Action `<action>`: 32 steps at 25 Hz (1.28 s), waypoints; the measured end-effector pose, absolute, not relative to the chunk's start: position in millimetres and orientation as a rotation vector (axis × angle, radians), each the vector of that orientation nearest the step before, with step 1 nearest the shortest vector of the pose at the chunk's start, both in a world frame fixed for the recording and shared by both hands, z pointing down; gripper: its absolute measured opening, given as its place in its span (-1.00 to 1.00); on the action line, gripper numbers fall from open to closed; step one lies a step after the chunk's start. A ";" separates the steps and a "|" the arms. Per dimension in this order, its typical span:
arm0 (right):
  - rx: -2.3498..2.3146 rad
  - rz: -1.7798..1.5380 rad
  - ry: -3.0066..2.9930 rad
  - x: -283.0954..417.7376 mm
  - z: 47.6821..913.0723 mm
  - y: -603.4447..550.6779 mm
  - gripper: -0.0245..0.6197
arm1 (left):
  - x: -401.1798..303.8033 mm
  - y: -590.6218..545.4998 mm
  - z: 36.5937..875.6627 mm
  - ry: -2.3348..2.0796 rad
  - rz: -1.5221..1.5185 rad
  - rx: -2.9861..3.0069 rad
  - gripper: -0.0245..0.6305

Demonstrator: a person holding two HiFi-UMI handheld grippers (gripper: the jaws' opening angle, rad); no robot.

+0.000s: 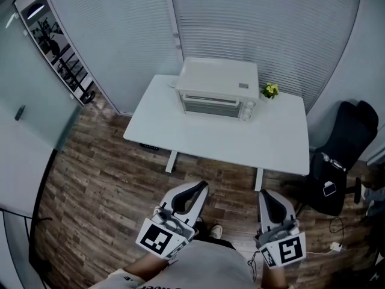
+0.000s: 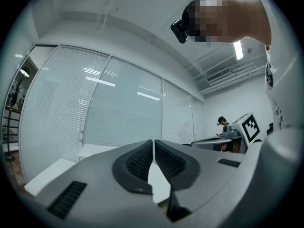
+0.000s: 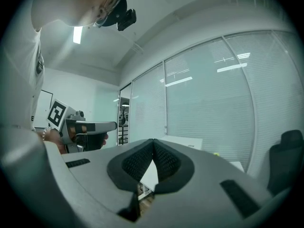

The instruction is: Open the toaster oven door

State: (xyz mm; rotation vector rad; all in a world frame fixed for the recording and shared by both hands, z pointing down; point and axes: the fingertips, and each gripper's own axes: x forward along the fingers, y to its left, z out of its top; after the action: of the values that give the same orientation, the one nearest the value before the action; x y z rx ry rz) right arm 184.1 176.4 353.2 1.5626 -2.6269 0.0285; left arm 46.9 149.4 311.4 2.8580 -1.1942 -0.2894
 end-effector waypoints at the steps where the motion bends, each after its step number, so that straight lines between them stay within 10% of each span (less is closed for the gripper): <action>1: 1.559 0.029 -2.627 183.3 354.2 173.6 -0.90 | 46.6 146.9 313.4 -1.195 -0.283 2.853 -0.83; 32: 1.546 0.029 -2.604 146.0 351.6 -47.6 -0.90 | 14.8 -80.6 321.0 -1.186 -0.270 2.818 -0.83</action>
State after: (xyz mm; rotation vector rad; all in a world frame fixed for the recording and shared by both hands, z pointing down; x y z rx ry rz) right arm 146.0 -47.6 351.6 1.5463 -2.6042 0.0295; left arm 14.8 -80.6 321.0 2.8177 -1.1861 -0.2703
